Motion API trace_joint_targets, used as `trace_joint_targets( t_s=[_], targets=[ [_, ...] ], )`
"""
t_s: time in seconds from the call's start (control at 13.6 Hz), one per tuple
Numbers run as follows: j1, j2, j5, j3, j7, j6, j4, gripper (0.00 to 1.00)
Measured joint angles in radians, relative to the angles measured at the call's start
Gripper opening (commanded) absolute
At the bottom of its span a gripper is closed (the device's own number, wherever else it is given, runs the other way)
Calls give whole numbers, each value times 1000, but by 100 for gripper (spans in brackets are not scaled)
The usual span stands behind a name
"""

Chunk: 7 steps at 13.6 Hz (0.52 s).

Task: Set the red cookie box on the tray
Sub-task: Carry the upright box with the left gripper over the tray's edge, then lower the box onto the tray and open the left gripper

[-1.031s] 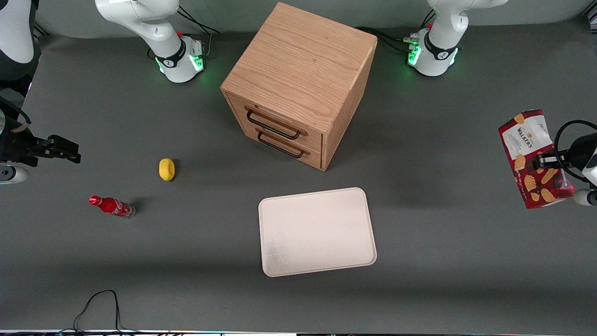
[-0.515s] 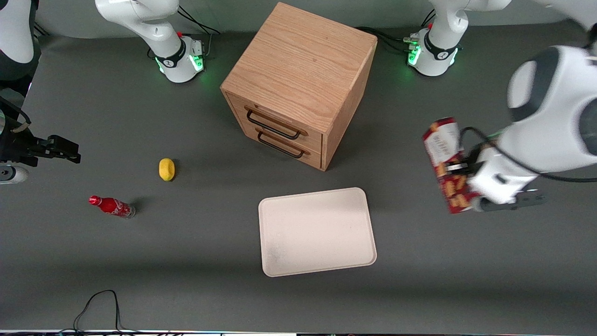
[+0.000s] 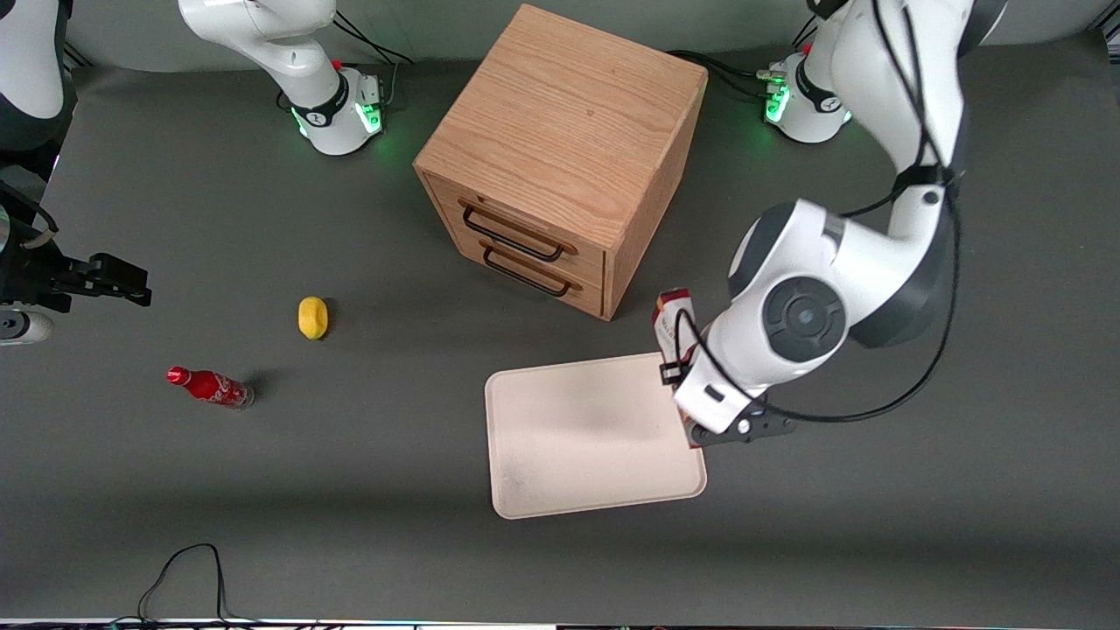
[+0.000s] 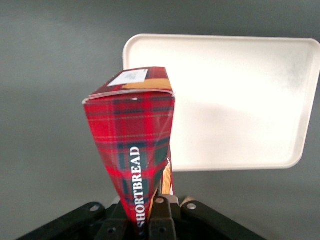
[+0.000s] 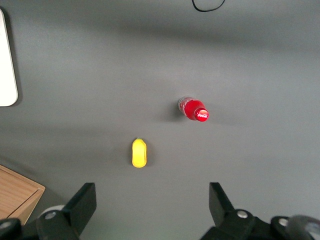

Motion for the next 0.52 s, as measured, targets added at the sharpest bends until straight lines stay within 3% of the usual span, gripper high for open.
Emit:
trace_joint_targets(
  t_s=[0.52],
  targets=[
    [-2,191,29,11,82,155,24,0]
  ],
)
